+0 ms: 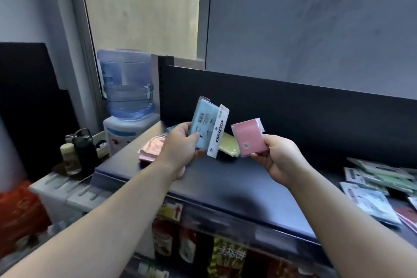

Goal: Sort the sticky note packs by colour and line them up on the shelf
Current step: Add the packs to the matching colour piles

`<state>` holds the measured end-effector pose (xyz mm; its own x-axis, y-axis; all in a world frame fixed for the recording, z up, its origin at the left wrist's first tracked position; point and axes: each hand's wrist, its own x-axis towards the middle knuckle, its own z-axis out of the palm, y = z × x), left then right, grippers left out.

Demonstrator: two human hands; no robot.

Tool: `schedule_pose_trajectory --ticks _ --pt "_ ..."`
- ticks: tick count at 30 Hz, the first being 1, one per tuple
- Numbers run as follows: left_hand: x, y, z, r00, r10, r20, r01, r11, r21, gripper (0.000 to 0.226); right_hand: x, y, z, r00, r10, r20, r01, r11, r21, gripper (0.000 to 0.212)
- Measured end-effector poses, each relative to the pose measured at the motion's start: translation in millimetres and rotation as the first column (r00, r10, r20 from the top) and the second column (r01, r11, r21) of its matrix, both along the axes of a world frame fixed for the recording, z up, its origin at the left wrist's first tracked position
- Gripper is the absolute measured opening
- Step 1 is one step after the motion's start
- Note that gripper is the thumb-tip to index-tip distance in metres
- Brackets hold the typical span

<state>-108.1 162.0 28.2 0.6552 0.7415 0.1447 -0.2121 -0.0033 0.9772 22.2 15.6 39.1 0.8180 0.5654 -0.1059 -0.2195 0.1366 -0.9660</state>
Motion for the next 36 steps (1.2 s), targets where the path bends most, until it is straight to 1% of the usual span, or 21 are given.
schedule_pose_trajectory --ticks 3,5,6,8,10,12,14,16,19,20,21,23,26,28,29,31,34,36 --pt "-6.2 56.9 -1.3 0.998 0.036 -0.050 -0.029 0.992 0.125 0.025 -8.2 41.6 0.5 1.000 -0.011 0.012 0.012 0.999 -0.053 0.023" --pt "-7.2 93.9 -4.3 0.991 0.078 -0.106 -0.046 0.960 0.276 0.025 -13.1 64.4 -1.1 1.000 -0.021 0.023 0.023 0.996 -0.092 0.023" --pt "-6.8 110.0 -4.6 0.987 0.102 -0.123 -0.050 0.929 0.367 0.027 -15.2 74.2 -2.5 0.999 -0.021 0.033 0.025 0.993 -0.118 0.023" --pt "-4.0 136.7 -2.2 0.973 0.153 -0.172 -0.033 0.833 0.552 0.034 -18.9 90.1 -5.5 0.998 -0.022 0.055 0.031 0.984 -0.173 0.023" --pt "1.6 155.7 1.5 0.943 0.217 -0.254 0.028 0.705 0.708 0.042 -22.6 101.2 -7.8 0.997 -0.020 0.070 0.035 0.977 -0.212 0.022" --pt "9.5 170.8 1.2 0.905 0.251 -0.343 0.126 0.612 0.781 0.046 -26.0 109.2 -9.7 0.997 -0.019 0.072 0.036 0.970 -0.239 0.024" --pt "19.1 182.7 -3.0 0.879 0.228 -0.419 0.237 0.553 0.798 0.045 -28.1 115.6 -12.6 0.998 -0.003 0.066 0.020 0.965 -0.263 0.024" --pt "29.0 191.4 -8.6 0.845 0.173 -0.506 0.362 0.512 0.779 0.046 -30.7 120.9 -14.4 0.996 0.031 0.078 -0.008 0.960 -0.280 0.021" --pt "39.3 198.3 -14.8 0.728 0.059 -0.683 0.593 0.444 0.671 0.053 -35.2 128.6 -14.9 0.983 0.098 0.153 -0.042 0.942 -0.334 0.025" --pt "40.4 199.2 -16.3 0.691 0.031 -0.722 0.644 0.429 0.634 0.049 -37.3 131.5 -14.7 0.976 0.119 0.180 -0.048 0.933 -0.358 0.026" --pt "40.3 199.5 -17.4 0.675 0.010 -0.738 0.664 0.427 0.614 0.046 -39.6 134.8 -14.7 0.968 0.141 0.206 -0.053 0.923 -0.382 0.024" --pt "36.1 199.2 -16.6 0.696 -0.019 -0.718 0.636 0.481 0.604 0.048 -43.6 141.8 -14.8 0.951 0.183 0.249 -0.058 0.898 -0.437 0.018" --pt "25.3 198.3 -9.6 0.806 -0.007 -0.592 0.470 0.614 0.634 0.054 -48.7 154.7 -14.9 0.929 0.239 0.282 -0.065 0.857 -0.511 0.017" --pt "19.9 198.4 -4.6 0.857 0.012 -0.515 0.387 0.645 0.659 0.053 -51.5 163.0 -15.2 0.910 0.275 0.310 -0.058 0.825 -0.562 0.017" --pt "17.7 197.3 -2.3 0.866 0.026 -0.499 0.370 0.638 0.676 0.051 -52.3 166.6 -16.1 0.899 0.281 0.337 -0.032 0.808 -0.589 0.017" --pt "13.7 190.8 0.9 0.867 0.064 -0.494 0.360 0.604 0.711 0.049 -52.6 169.5 -18.4 0.857 0.266 0.441 0.082 0.775 -0.626 0.020" --pt "11.9 175.8 0.5 0.864 0.095 -0.495 0.373 0.539 0.755 0.047 -52.9 160.0 -17.7 0.743 0.259 0.617 0.253 0.745 -0.618 0.020" --pt "13.6 162.2 0.4 0.865 0.128 -0.486 0.373 0.482 0.792 0.046 -51.4 146.3 -14.8 0.685 0.248 0.685 0.330 0.733 -0.595 0.019"
